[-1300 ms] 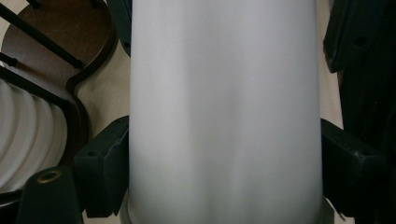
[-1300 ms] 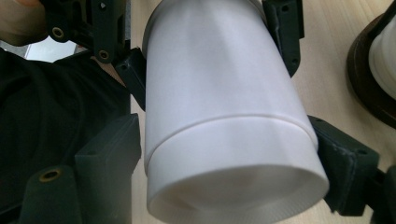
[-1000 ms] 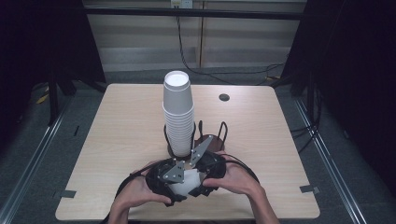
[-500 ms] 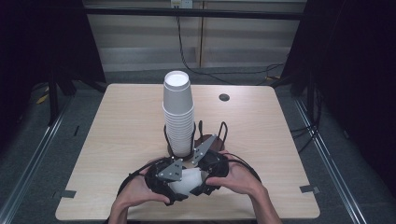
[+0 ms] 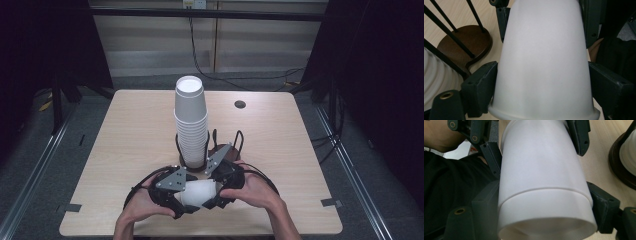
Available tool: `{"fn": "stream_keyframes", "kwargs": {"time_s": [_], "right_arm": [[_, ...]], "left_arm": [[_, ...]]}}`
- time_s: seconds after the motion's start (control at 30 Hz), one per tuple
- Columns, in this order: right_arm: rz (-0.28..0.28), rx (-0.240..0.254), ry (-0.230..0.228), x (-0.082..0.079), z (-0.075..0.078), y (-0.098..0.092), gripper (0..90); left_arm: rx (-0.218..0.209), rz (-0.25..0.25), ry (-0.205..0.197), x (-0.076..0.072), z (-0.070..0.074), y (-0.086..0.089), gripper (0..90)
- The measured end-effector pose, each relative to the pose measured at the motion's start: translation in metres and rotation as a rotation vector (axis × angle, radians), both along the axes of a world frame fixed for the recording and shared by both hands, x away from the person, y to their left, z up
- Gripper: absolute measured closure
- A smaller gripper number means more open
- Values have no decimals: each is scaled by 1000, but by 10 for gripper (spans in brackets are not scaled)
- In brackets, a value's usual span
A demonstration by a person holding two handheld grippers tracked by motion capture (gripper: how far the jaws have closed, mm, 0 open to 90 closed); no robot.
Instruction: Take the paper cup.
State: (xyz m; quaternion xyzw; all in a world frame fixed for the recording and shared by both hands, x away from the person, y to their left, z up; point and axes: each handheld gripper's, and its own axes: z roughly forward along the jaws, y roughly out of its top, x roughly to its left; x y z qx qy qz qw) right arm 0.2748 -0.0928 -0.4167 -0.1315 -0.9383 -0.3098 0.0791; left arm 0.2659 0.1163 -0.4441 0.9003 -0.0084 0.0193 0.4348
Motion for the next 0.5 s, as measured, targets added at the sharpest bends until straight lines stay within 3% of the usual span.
{"fn": "stream_keyframes", "kwargs": {"time_s": [0.17, 0.5], "right_arm": [[2, 14, 4, 1, 1, -1, 222], [1, 12, 2, 3, 3, -4, 221]], "left_arm": [[-26, -2, 4, -1, 2, 2, 141], [-137, 22, 7, 2, 7, 12, 156]]}}
